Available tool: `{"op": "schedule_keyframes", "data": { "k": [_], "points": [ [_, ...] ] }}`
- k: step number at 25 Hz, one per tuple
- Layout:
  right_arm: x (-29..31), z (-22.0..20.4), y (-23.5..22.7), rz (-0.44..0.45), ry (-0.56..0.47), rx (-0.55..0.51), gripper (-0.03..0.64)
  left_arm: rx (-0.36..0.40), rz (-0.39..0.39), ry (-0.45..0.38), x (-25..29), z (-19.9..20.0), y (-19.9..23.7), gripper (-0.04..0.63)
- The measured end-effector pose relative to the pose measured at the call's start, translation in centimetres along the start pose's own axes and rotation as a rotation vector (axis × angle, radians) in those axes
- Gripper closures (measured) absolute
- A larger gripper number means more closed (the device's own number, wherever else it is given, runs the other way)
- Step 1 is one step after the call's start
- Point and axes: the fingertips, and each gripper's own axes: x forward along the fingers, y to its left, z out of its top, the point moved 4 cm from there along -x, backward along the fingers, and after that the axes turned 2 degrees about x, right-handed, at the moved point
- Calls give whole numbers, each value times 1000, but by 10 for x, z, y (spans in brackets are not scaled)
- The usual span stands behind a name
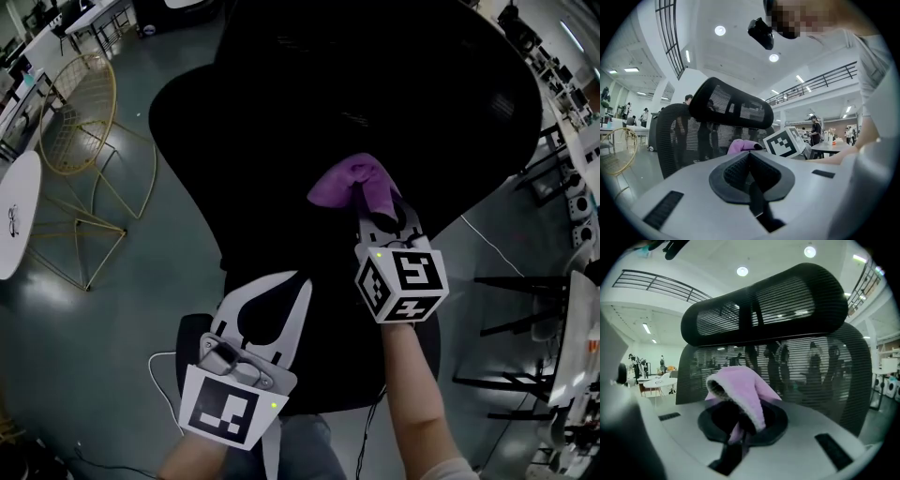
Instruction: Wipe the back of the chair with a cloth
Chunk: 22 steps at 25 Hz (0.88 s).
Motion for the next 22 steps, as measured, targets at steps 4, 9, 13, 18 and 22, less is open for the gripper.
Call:
{"op": "schedule_keyframes", "data": {
  "k": [4, 9, 13, 18, 22],
  "points": [
    [13, 4, 31, 37, 1, -6, 572, -5, 27, -8, -15, 1, 17, 583],
    [25, 9, 66, 81, 2, -22, 572, -13, 65, -22, -33, 3, 35, 583],
    [32, 12, 87, 111, 5, -28, 572, -10, 89, -25, -44, 6, 44, 583],
    [42, 13, 118, 158, 7, -39, 572, -13, 116, -33, -57, 6, 56, 583],
    [50, 14, 145, 202, 9, -44, 572, -9, 129, -27, -67, 5, 64, 583]
  ]
}}
